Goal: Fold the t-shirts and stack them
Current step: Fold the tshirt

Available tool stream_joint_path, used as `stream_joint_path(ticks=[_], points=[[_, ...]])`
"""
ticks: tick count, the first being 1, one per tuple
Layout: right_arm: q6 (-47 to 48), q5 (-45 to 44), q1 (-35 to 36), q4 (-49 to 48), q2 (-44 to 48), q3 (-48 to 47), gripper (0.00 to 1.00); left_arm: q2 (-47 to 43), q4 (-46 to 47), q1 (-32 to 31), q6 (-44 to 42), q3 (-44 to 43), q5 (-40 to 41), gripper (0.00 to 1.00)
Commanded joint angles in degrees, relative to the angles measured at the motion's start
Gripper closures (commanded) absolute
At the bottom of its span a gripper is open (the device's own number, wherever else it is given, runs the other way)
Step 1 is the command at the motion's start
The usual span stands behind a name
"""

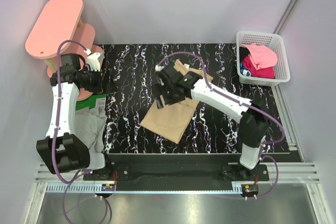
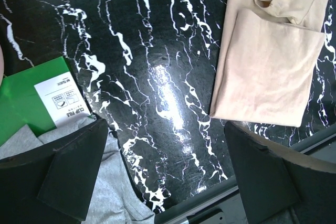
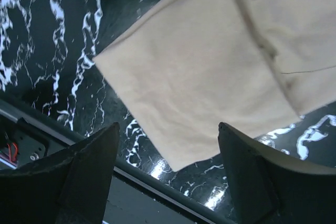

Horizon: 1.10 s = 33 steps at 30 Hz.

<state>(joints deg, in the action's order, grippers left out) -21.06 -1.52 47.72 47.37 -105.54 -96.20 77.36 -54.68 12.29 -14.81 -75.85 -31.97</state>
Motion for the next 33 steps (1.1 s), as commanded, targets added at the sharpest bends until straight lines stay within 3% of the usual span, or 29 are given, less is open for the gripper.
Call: stream_joint_path(ticks=[1,3,6,12,17,33], points=[[1.18,-2.83,5.34,-3.01,0.07,4.88,0.19,-1.51,-0.43,-1.04,-0.48,-2.46,-1.08,0.01],[6.1,-14.41,11.58,-0.63,-2.21,5.32,0.18,-1.69,-0.7,-1.04,-0.92,-2.37,-0.12,0.01],[9.63,-23.49,18.86,1.84,-4.67,6.38,0.15,-1.34,-0.78,-1.04,-0.84,-2.46,0.5,0.01],[9.72,-30.38,25.3,0.62,-5.99,8.05,0.19,-0.64,-0.78,-0.96,-0.04,-2.9,0.41,0.01],[9.81,-33.19,28.3,-0.18,-9.24,8.31,0.23,-0.72,-0.87,-1.04,0.13,-3.25,0.68,0.01],[8.23,-29.86,29.44,-2.9,-17.16,5.33,0.28,-0.37,-1.13,-1.04,0.22,-4.39,0.77,0.01]])
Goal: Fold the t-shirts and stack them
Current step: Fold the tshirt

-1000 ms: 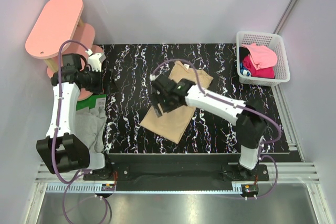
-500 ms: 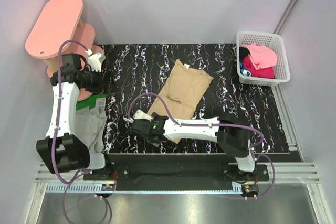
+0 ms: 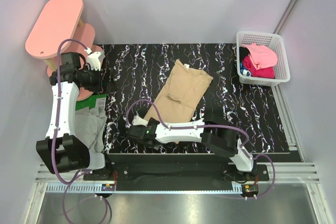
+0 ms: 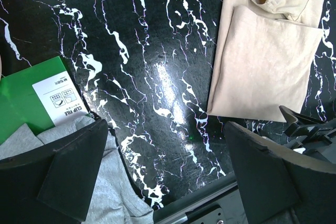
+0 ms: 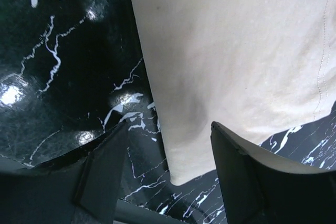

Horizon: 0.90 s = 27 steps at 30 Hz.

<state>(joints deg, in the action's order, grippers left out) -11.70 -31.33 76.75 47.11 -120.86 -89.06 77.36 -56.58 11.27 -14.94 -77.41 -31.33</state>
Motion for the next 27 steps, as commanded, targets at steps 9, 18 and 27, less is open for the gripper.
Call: stream_joint_path(ticks=[9,18,27], points=[[-1.04,-0.48,0.42,-3.69,-5.09,-3.41,0.43,-0.19,0.77,-0.02,0.44,-3.19,-0.13,0.01],[-0.25,-1.19,-1.16,-5.63,-6.06,0.55,0.47,-0.55,0.59,-0.02,0.17,-3.36,-0.22,0.01],[-1.12,2.94,-2.75,-6.68,-5.97,2.22,0.92,-0.28,0.33,-0.02,0.61,-4.51,0.04,0.01]])
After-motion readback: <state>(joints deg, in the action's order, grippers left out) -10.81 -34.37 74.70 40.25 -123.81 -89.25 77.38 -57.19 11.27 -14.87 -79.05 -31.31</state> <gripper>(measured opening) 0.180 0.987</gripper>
